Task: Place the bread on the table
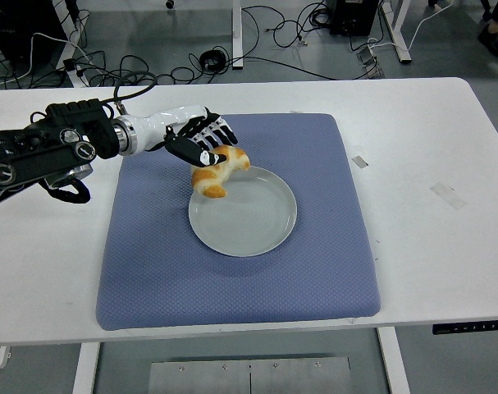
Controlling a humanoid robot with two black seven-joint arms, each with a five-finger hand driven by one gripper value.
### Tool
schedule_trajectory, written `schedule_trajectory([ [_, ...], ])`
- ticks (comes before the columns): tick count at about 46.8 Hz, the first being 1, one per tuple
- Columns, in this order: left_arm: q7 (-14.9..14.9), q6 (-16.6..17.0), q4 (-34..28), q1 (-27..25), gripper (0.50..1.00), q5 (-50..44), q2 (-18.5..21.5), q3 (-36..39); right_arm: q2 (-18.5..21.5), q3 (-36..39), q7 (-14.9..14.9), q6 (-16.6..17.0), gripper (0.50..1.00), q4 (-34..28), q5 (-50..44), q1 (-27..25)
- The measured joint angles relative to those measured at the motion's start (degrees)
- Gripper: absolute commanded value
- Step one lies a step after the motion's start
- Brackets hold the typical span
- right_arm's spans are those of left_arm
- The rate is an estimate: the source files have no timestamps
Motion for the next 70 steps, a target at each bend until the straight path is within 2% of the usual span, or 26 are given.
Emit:
schedule_trajectory([
  [20, 0.00, 0.04, 1.55, 0.81, 0.596, -0.04, 5.60, -2.78, 0.00, 0.00, 0.04, 0.01, 1.000, 0.00, 0.00, 0.01],
  [35, -0.97, 0.04, 5.70, 3.68, 0.602, -0.21, 6.87, -2.64, 0.00, 0.00, 0.01, 0.01, 1.000, 0.00, 0.00, -0.01],
  [59, -1.46, 0.10, 7.41, 8.30, 0.608, -0.13, 7.23, -2.51, 0.00, 0.01, -0.01, 0.01, 1.000, 0.00, 0.00, -0.01],
  [70, -2.44, 0.13, 8.30, 8.54, 0.616, -0.21, 7.15, -2.14, 0.00, 0.01, -0.01, -0.01, 1.000, 0.00, 0.00, 0.00],
])
